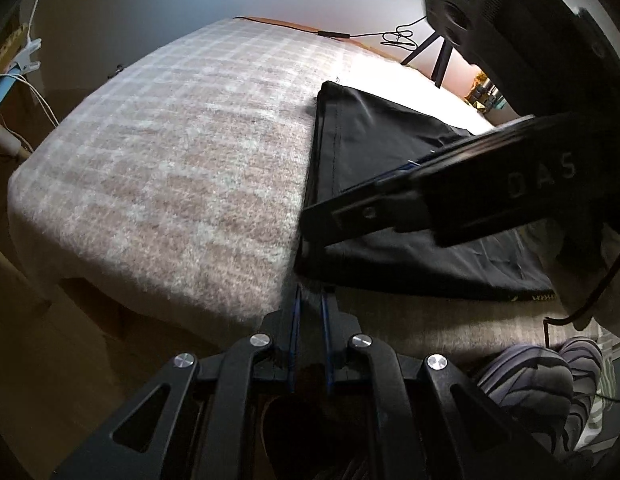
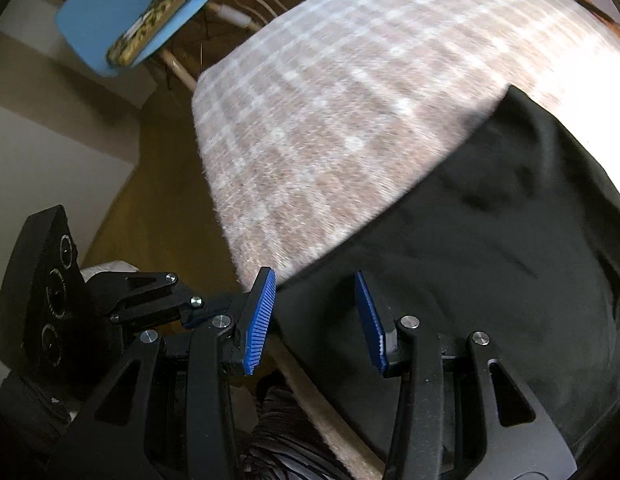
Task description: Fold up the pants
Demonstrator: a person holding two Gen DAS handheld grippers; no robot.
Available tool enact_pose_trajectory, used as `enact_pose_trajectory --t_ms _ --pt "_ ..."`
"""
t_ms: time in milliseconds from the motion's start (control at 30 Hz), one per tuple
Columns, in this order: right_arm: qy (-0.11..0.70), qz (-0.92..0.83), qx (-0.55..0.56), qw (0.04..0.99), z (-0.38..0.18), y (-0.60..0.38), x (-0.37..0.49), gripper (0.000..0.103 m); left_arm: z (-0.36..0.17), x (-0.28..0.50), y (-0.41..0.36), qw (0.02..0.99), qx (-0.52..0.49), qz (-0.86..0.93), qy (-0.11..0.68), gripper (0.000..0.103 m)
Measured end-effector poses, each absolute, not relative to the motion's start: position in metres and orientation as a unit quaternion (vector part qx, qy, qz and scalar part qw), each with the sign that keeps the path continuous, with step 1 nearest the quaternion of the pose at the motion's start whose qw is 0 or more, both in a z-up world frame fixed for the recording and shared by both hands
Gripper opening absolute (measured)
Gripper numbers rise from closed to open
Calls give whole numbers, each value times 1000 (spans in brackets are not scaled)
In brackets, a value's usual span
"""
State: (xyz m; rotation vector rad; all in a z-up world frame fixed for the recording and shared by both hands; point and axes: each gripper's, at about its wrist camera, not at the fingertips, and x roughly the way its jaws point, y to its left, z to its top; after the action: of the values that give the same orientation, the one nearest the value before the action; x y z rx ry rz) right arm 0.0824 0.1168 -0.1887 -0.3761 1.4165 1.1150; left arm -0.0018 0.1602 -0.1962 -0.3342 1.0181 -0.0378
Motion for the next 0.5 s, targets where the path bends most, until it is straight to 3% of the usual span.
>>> enact_pose_trajectory --t_ms 500 --pt "613 406 -270 622 -195 162 58 45 -199 -16 175 860 -201 -38 468 7"
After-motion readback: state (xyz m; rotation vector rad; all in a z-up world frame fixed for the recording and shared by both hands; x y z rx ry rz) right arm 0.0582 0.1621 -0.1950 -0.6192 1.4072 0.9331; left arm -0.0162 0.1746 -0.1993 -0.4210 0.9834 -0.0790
